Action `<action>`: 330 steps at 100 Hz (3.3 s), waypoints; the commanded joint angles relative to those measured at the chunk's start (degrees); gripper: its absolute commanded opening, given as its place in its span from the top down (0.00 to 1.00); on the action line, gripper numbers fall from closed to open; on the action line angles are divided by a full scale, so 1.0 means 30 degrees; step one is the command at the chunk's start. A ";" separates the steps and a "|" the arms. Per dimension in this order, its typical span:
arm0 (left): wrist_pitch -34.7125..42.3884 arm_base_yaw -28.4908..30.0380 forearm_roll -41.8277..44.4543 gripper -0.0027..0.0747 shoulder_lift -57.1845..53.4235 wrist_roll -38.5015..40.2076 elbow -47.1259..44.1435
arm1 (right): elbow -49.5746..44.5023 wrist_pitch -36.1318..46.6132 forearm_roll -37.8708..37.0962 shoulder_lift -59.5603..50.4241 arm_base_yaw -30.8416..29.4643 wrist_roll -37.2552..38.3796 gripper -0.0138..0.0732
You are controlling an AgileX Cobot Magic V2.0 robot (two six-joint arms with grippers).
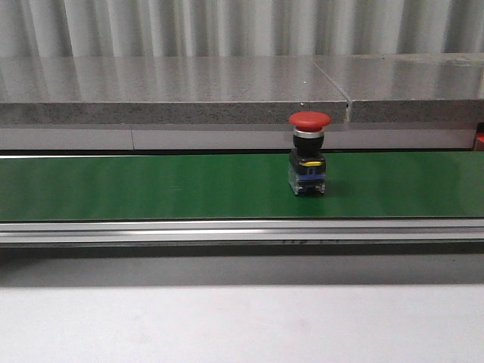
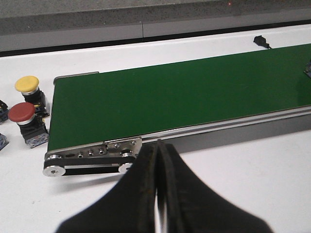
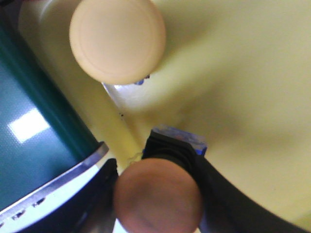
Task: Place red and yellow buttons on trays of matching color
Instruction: 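Move the right gripper above the belt toward the arriving red button, then grasp the red button off the belt with the right gripper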
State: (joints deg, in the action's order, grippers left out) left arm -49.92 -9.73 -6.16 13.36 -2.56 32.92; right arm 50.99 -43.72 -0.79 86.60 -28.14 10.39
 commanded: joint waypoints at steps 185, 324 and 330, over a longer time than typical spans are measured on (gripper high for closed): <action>0.1346 -0.0105 -0.0287 0.99 0.0210 -0.0035 0.0489 | 0.9106 -0.5853 -0.0169 -0.1773 1.3394 -0.0663 0.24; 0.1346 -0.0105 -0.0287 0.99 0.0210 -0.0035 0.0489 | 1.1304 -0.7719 -0.0086 0.0878 0.8657 -0.1677 0.60; 0.1346 -0.0105 -0.0287 0.99 0.0210 -0.0035 0.0489 | 1.1763 -0.7839 -0.0086 0.0861 0.7677 -0.1724 0.60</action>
State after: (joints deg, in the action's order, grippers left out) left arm -49.92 -9.73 -6.16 13.36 -2.56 32.92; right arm 83.05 -67.45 -0.31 92.04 -1.33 6.36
